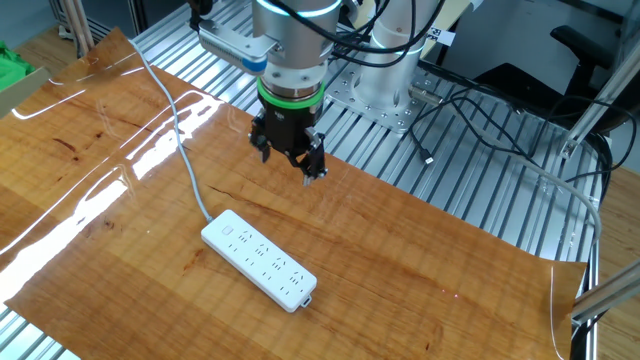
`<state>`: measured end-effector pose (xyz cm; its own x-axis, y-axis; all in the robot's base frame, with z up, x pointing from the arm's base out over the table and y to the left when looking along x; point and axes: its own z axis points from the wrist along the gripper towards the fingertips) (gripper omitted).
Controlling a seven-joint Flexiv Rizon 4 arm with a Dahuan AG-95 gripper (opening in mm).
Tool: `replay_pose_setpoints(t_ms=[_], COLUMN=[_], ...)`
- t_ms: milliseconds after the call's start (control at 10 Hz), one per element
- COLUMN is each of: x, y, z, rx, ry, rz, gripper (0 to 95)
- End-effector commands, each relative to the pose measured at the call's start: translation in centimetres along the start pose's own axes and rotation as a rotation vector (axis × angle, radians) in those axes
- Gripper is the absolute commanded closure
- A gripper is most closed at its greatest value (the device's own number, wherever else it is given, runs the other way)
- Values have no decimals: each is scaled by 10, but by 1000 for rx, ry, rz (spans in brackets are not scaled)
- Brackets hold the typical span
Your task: Turn on the power strip by pressing the button
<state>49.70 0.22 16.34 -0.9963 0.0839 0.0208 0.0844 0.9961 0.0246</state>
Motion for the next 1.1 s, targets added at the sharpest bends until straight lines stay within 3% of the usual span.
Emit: replay_pose_setpoints(t_ms=[100, 500, 800, 1000, 1100], x=[1, -3, -7, -13, -18], y=[1, 0, -9, -16, -20], z=[1, 10, 22, 37, 47], rx=[-11, -2, -1, -1, 1], ry=[11, 4, 4, -1, -8], rz=[32, 23, 13, 19, 16], gripper=[950, 950, 950, 950, 760])
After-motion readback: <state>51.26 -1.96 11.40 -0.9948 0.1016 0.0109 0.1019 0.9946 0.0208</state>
